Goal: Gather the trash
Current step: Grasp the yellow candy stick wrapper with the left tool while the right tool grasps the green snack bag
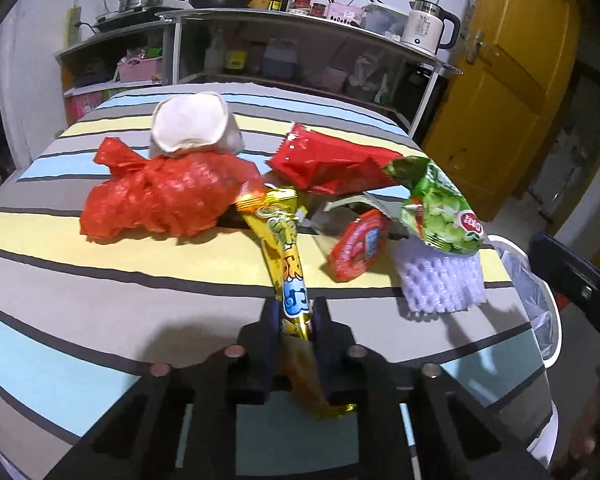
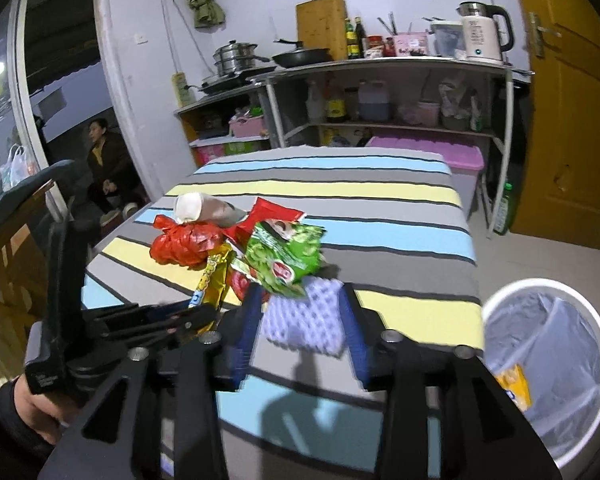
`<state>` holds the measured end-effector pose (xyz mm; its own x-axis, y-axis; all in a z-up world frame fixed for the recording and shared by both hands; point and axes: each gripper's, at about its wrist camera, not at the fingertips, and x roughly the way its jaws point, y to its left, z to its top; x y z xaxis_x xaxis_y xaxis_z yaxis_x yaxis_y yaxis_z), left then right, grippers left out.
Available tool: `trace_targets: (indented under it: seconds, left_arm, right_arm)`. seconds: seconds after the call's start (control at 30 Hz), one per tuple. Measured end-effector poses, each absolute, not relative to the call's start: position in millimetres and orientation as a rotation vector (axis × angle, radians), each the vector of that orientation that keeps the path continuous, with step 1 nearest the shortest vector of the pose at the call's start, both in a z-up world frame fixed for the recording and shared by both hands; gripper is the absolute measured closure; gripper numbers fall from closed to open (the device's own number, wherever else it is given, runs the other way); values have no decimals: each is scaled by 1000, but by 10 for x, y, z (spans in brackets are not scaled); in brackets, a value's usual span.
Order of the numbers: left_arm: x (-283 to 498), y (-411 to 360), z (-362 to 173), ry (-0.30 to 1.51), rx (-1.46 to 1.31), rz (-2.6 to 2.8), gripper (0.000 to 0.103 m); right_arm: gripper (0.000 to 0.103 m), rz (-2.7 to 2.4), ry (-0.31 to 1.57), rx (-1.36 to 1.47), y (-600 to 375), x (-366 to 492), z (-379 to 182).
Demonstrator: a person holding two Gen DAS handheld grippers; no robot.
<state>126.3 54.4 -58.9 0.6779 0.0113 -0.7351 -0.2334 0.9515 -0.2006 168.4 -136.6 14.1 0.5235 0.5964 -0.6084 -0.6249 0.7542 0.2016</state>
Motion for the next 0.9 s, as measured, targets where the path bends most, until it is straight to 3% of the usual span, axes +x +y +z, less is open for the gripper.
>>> trace_targets:
  seconds: [0.5,0.57,0.63,0.9]
  left_arm:
    - [1187,771,-586,790,-297,95,95]
    - [1200,773,-591,788,-297,93,95]
    - [1197,770,-601,784,-295,91,95]
    - [1147,746,-564,767,-288,84,97]
  right_arm:
    - [55,750,795,-97,-964,2077,-91]
    - [67,756,794,-84,-972,2077,-84]
    - [72,746,785,-81,-990,2071,-74]
    - [76,735,741,-78,-1034,1944,46]
